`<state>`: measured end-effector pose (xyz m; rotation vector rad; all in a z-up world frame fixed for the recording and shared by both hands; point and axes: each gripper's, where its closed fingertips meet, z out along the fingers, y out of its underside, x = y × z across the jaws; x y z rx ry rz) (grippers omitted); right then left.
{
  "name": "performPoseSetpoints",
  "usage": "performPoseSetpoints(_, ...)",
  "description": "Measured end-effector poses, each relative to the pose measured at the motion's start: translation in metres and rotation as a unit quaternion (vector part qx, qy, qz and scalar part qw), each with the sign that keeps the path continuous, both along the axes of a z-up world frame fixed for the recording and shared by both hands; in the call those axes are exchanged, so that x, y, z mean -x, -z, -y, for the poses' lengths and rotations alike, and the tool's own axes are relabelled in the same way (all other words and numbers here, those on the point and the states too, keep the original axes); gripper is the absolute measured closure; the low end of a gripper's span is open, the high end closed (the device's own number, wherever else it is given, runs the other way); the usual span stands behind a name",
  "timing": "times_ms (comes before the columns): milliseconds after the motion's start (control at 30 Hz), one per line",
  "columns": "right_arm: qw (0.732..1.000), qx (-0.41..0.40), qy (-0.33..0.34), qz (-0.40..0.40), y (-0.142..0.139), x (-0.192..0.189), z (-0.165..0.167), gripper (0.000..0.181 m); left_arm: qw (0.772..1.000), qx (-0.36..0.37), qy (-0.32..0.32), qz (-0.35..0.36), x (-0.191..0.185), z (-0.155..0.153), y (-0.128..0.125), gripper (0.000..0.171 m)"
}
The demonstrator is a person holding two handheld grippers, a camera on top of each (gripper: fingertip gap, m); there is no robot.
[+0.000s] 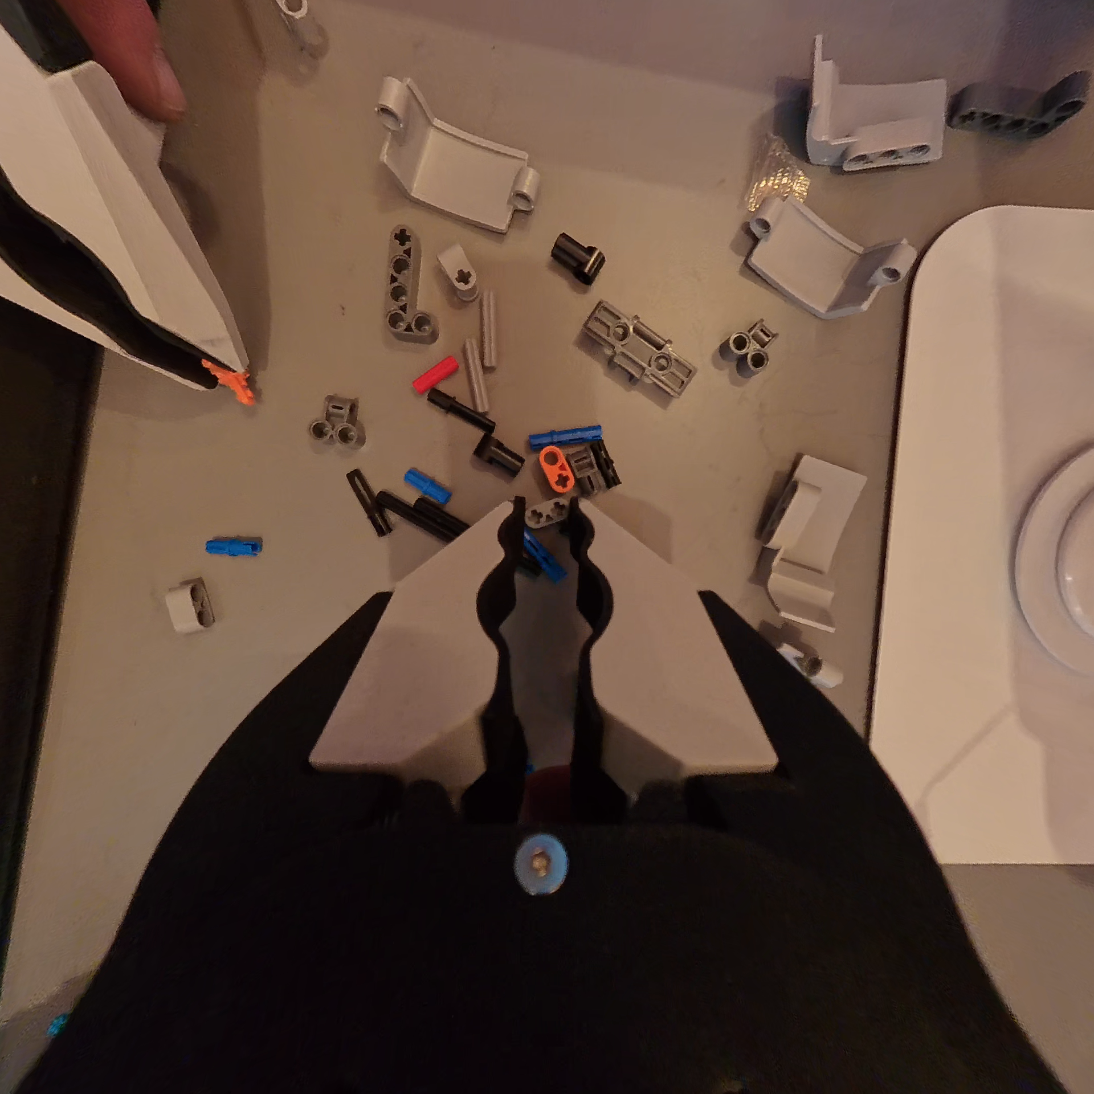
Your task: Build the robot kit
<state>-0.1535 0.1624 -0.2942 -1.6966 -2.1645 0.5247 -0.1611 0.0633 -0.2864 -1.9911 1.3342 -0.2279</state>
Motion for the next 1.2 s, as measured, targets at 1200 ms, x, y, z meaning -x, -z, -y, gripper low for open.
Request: performPoseSetpoints(1200, 0.964, 0.109, 0.079, -0.229, -0.084, -0.031, 0.040, 0.178, 0.984, -0.157, -0.045, 0.067, -0.017, -0.034, -0.045, 0.167)
